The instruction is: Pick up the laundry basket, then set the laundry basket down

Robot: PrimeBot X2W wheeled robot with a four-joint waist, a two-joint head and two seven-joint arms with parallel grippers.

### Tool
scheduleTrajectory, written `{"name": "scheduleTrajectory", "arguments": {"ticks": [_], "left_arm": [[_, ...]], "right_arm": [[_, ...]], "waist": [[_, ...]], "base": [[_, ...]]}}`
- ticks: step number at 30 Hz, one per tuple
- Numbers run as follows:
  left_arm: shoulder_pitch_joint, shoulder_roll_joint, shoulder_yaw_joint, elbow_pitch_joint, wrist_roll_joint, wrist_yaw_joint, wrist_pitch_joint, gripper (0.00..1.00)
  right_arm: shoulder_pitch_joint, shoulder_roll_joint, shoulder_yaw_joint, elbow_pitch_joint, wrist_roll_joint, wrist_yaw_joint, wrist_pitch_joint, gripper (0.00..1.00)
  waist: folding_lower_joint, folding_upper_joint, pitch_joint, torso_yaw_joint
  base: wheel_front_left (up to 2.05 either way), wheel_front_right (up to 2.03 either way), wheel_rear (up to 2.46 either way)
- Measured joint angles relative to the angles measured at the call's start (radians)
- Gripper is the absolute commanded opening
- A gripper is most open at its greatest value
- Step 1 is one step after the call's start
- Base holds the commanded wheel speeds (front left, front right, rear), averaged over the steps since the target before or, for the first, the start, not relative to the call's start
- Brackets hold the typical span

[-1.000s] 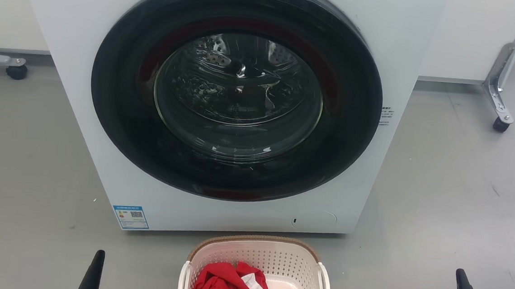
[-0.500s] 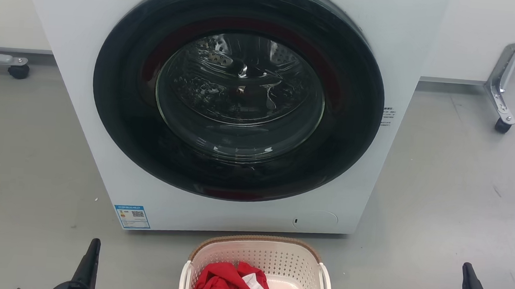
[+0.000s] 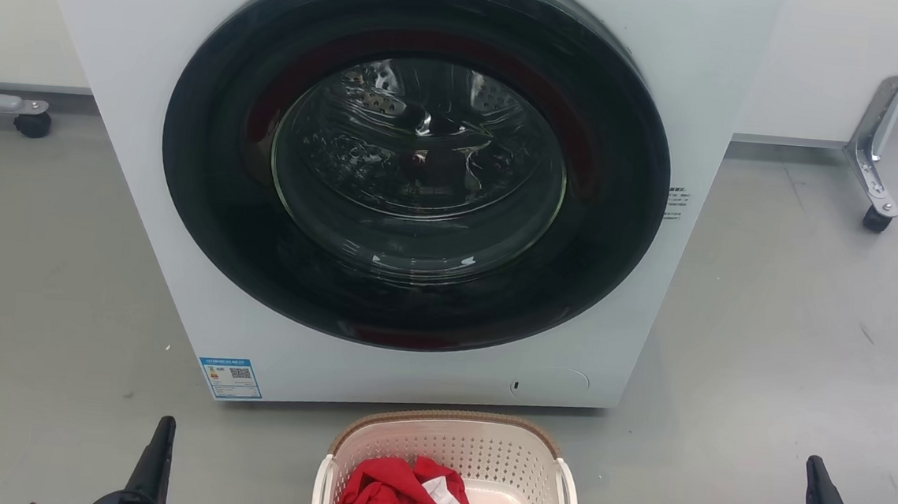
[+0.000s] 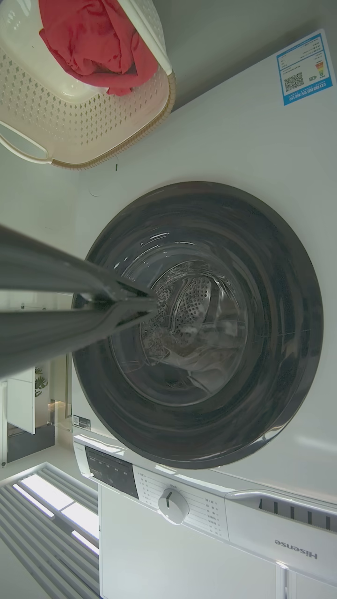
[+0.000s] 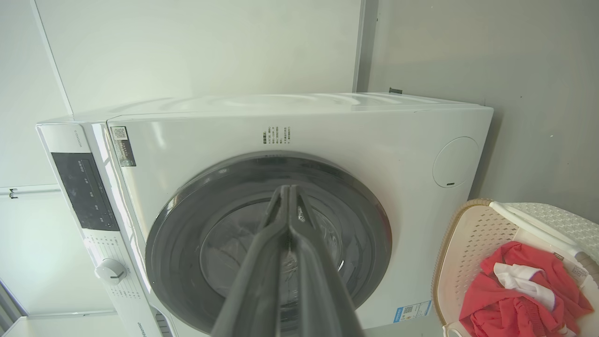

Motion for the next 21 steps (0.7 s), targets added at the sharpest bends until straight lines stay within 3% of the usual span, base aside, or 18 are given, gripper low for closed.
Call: {"name": "scheduleTrajectory", "arguments": {"ticks": [21], "left_arm": [[0.0, 0.0, 0.0, 0.0, 0.0, 0.0, 0.0, 0.0]], "right_arm": [[0.0, 0.0, 0.0, 0.0, 0.0, 0.0, 0.0, 0.0]], "waist": [[0.0, 0.0, 0.0, 0.0]], "base": [[0.0, 0.0, 0.0]]}}
